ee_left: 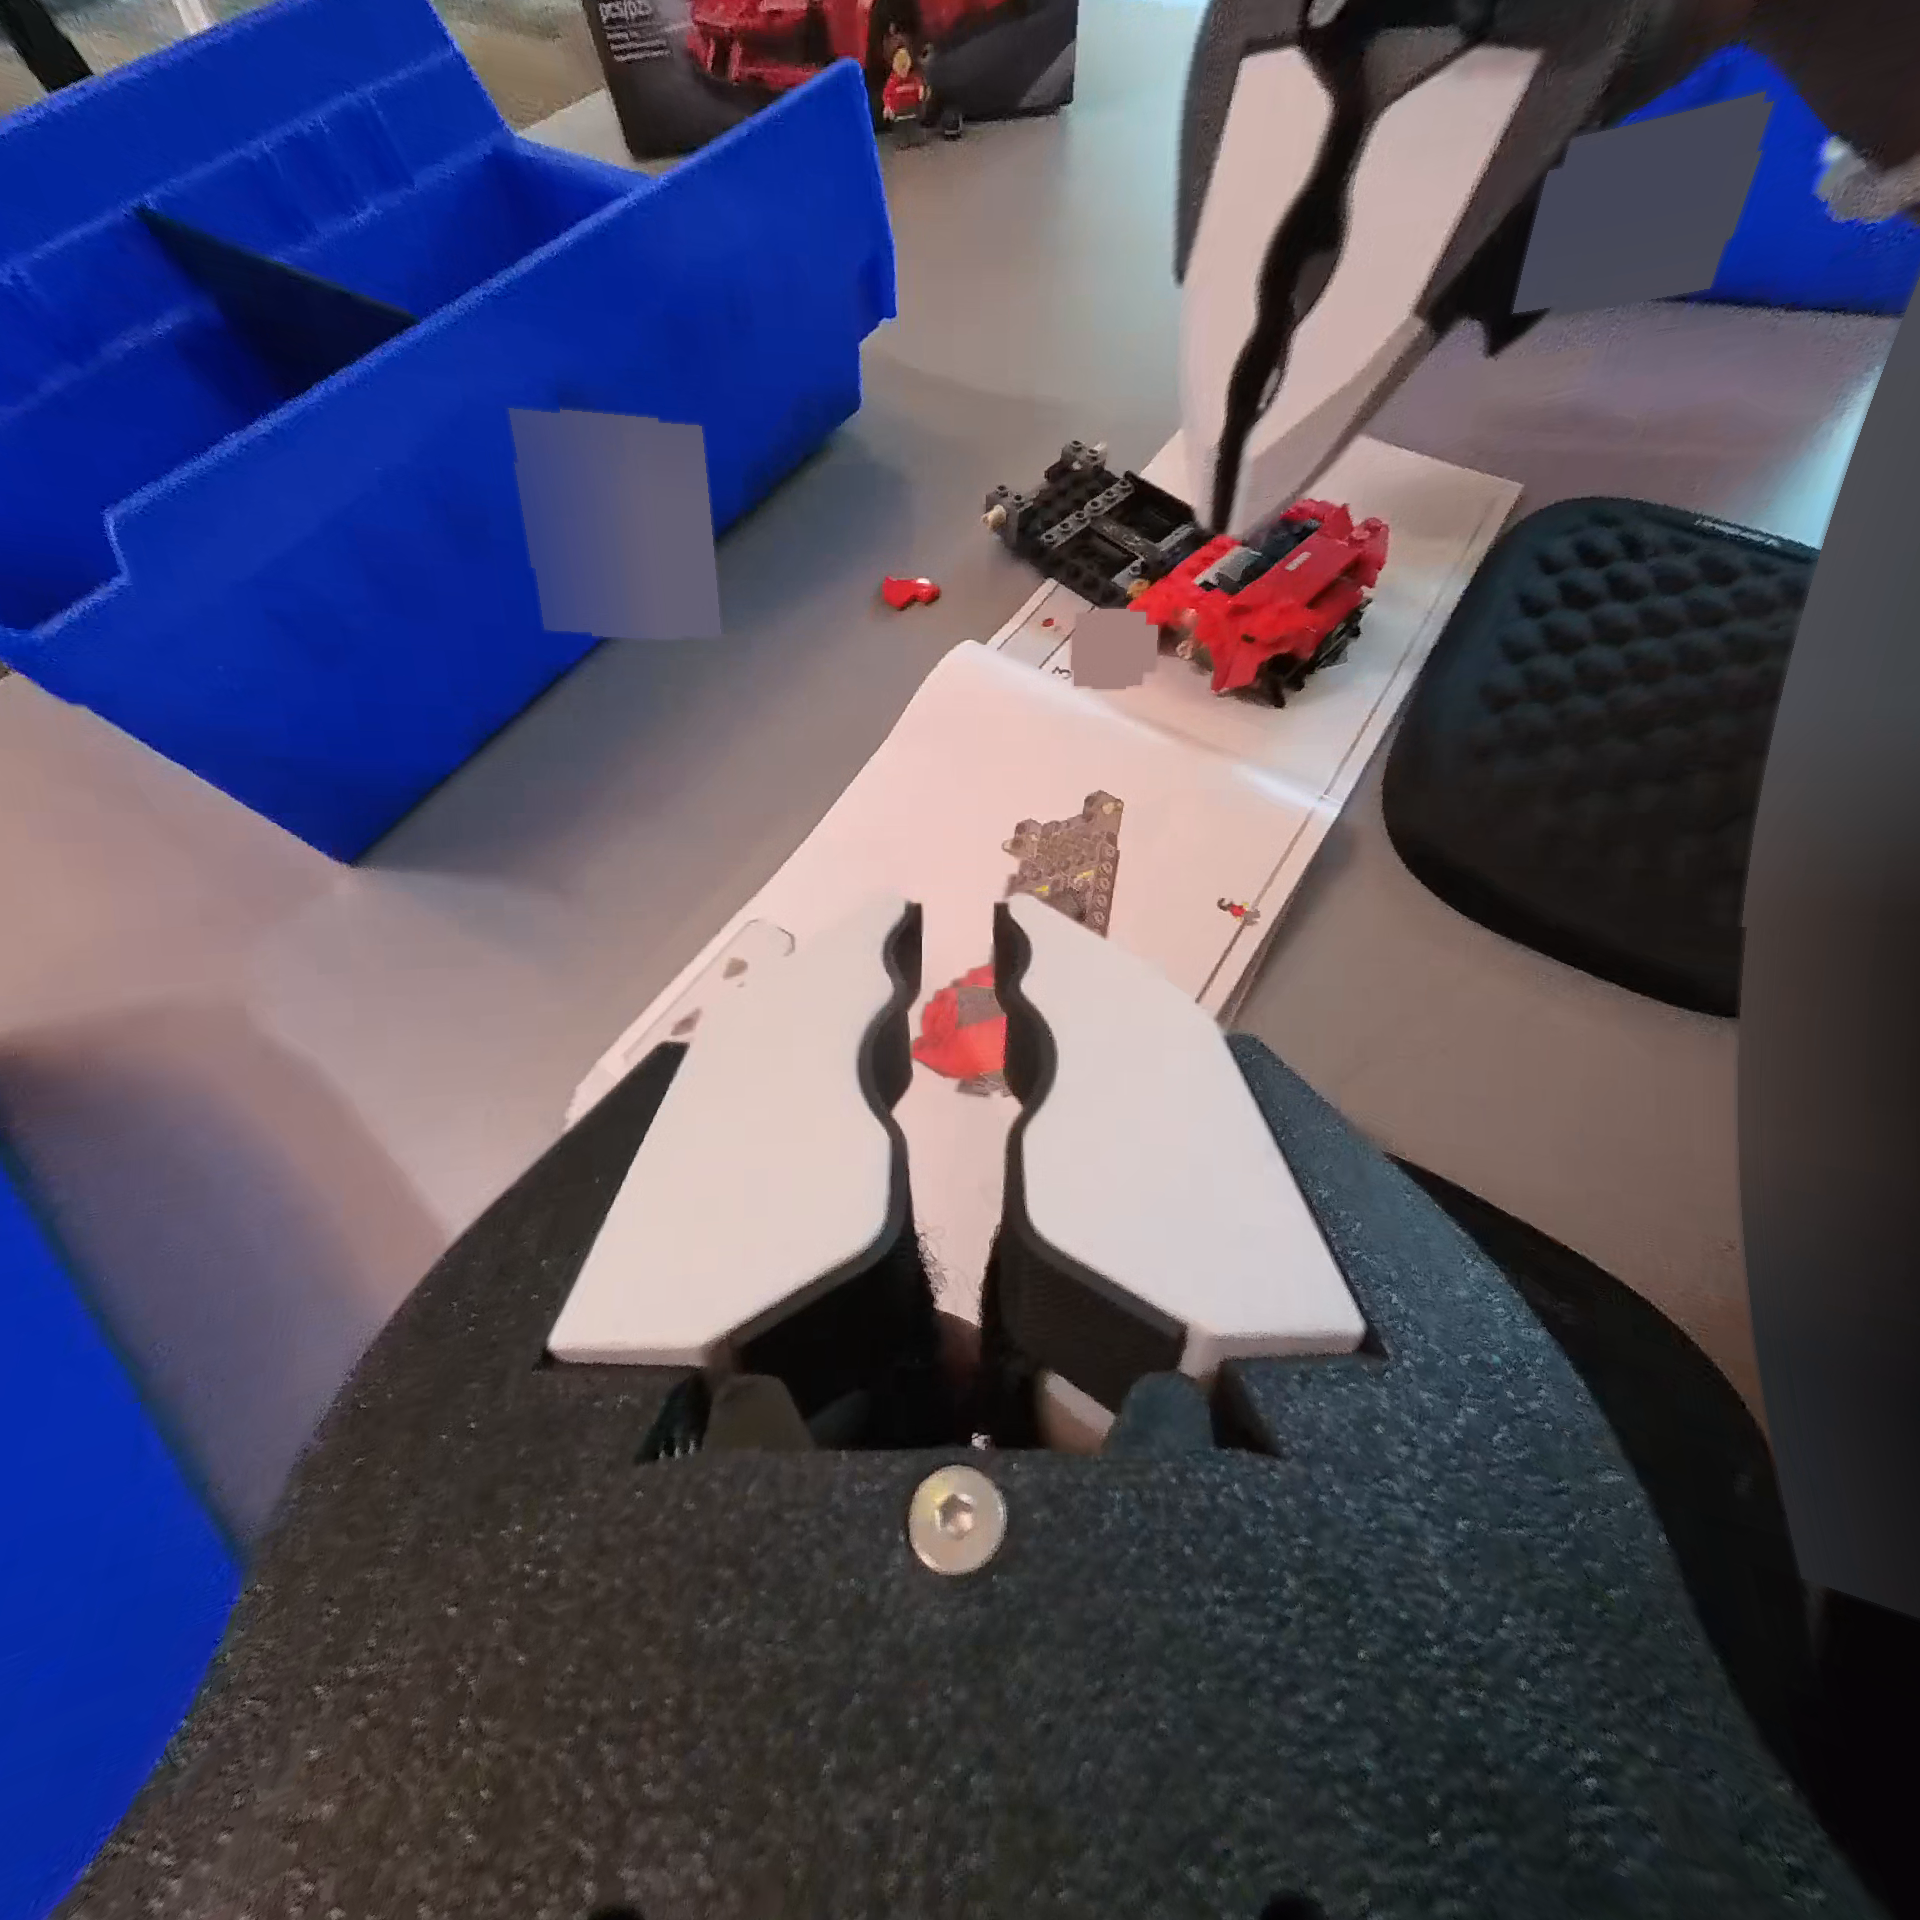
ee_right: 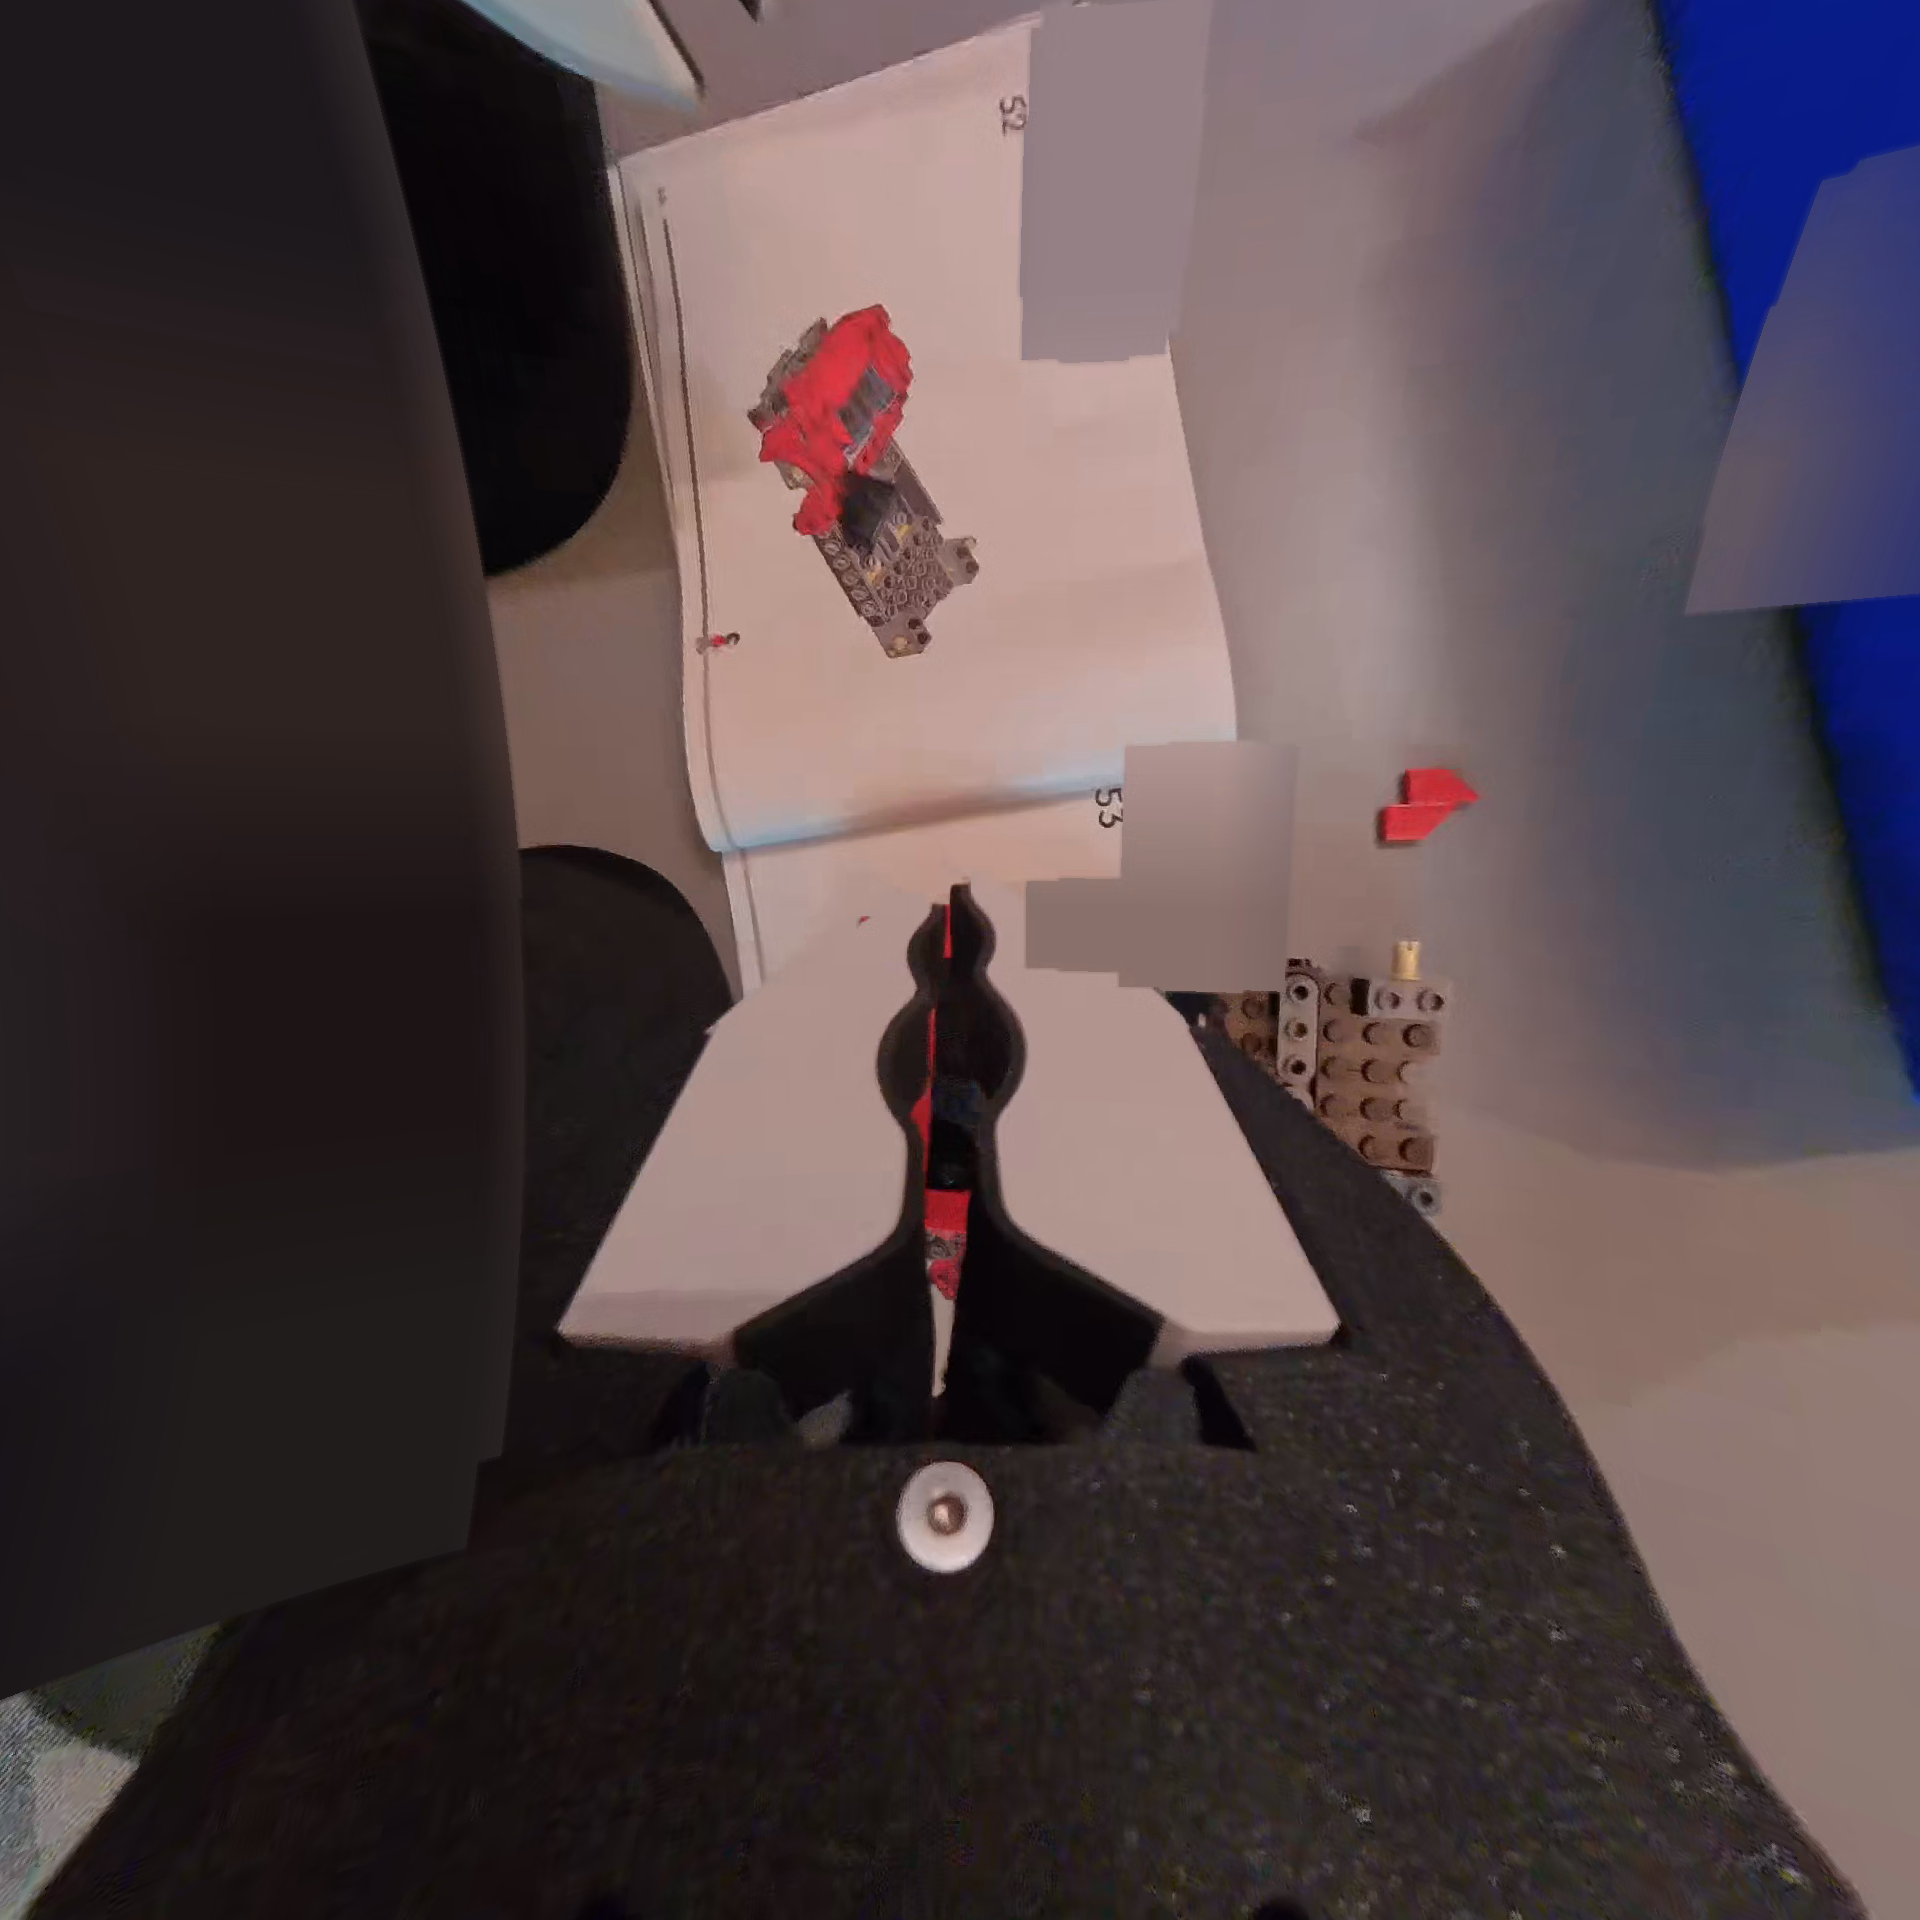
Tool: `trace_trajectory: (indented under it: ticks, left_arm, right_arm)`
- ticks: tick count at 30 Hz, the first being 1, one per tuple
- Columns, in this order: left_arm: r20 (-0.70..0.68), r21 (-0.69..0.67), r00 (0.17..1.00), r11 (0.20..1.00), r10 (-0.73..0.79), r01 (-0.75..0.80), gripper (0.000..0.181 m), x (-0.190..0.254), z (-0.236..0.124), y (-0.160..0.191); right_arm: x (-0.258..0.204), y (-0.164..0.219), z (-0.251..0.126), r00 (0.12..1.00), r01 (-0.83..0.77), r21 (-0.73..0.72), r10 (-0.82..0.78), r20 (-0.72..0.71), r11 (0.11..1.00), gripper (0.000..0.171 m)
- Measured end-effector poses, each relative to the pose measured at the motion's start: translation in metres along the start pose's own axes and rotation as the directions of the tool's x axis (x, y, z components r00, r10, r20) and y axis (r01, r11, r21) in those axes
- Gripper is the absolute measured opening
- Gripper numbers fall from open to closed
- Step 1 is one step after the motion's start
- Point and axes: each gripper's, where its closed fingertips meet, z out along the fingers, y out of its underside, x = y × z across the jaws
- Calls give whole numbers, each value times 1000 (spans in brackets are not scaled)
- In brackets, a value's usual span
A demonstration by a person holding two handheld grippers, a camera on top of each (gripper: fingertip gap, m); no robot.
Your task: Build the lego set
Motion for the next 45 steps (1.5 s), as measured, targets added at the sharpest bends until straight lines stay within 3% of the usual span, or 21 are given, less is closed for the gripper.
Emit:
trace_trajectory:
  ticks: [13, 32, 37, 41, 45]
  left_arm:
    - [-75, 29, 997, 1000, 14, -12, 11, 24, 16, 0]
    - [-64, 33, 998, 999, 0, 2, 12, 17, 17, 2]
    - [-40, 32, 999, 999, -4, 6, 15, 11, 8, 5]
    - [-33, 32, 999, 999, -2, 3, 15, 10, 5, 7]
    - [-36, 30, 999, 1000, -4, 5, 15, 11, 3, 12]
  right_arm:
    - [-7, 17, 7, 997, -47, -58, 50, 53, 997, 0]
    - [-7, 23, 10, 999, -13, -225, 2, -52, 974, 0]
    - [-22, -31, 35, 996, 89, -58, -88, 25, 994, 25]
    - [-25, -42, 77, 997, 71, -100, -67, 45, 992, 25]
    - [-24, -52, 90, 999, 17, -63, -15, 30, 998, 25]
